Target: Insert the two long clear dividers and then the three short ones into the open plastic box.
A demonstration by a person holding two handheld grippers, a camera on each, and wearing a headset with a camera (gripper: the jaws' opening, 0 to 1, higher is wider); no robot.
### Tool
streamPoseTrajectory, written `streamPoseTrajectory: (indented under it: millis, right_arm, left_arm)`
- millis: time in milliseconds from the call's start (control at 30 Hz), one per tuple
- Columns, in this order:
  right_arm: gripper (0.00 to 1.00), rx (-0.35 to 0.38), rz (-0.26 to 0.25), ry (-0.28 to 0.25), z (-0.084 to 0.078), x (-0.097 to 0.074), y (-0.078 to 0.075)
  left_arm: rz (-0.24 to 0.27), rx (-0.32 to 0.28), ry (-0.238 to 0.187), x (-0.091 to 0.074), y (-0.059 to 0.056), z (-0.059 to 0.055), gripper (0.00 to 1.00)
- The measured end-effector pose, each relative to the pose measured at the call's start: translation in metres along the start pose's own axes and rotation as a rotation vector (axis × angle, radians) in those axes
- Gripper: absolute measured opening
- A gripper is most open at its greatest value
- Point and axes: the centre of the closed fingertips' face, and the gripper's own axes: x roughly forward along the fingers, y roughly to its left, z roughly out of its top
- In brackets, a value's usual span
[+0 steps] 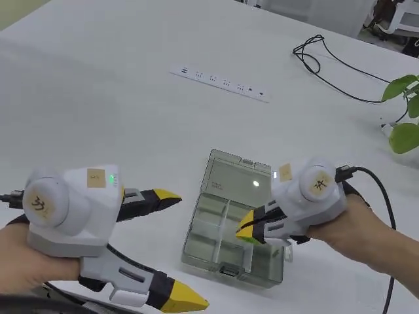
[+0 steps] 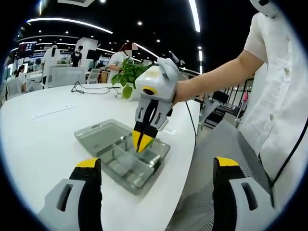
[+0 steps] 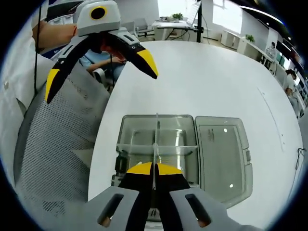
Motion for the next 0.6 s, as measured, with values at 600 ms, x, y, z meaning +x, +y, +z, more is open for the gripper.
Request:
streamPoseTrajectory:
  millis: [600]
  right_arm:
    - [0.03, 0.002, 0.001, 0.038, -0.0069, 0.0069, 0.0003]
  left_arm:
    - [-0.001, -0.001, -0.002, -0.0001, -0.0036, 0.0029, 0.98]
